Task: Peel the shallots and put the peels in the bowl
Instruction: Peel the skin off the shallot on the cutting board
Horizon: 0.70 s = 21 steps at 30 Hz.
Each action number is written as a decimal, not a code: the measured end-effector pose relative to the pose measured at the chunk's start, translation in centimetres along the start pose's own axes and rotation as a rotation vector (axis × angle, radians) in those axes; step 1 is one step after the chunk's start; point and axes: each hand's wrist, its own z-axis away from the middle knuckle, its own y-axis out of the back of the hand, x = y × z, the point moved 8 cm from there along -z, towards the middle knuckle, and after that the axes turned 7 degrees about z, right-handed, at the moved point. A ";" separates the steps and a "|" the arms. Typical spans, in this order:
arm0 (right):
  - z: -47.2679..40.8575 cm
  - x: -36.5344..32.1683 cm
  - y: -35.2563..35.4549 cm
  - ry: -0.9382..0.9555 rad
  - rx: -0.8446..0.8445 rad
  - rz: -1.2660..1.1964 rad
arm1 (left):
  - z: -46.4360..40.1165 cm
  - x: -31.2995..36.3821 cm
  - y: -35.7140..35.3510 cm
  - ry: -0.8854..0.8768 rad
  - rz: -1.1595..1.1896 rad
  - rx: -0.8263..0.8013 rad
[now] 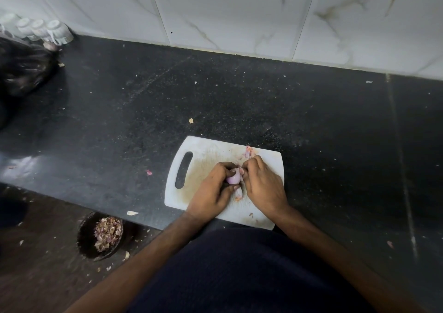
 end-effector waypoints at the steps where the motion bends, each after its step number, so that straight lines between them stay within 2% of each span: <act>1: -0.1 0.1 -0.1 -0.009 -0.002 0.013 | 0.0 -0.1 0.0 0.009 0.010 0.002; 7: -0.3 0.2 -0.2 -0.048 0.027 0.056 | -0.2 -0.8 0.4 0.048 0.030 0.024; 12: -1.0 1.5 0.0 -0.157 0.023 -0.015 | 0.1 -1.3 0.2 0.082 0.044 0.008; 18: 0.2 1.1 0.4 -0.049 0.007 -0.228 | 0.0 -1.3 0.5 0.101 0.042 0.048; 21: 0.5 0.8 0.3 -0.042 -0.011 -0.200 | -0.1 -1.2 0.4 0.080 0.022 0.060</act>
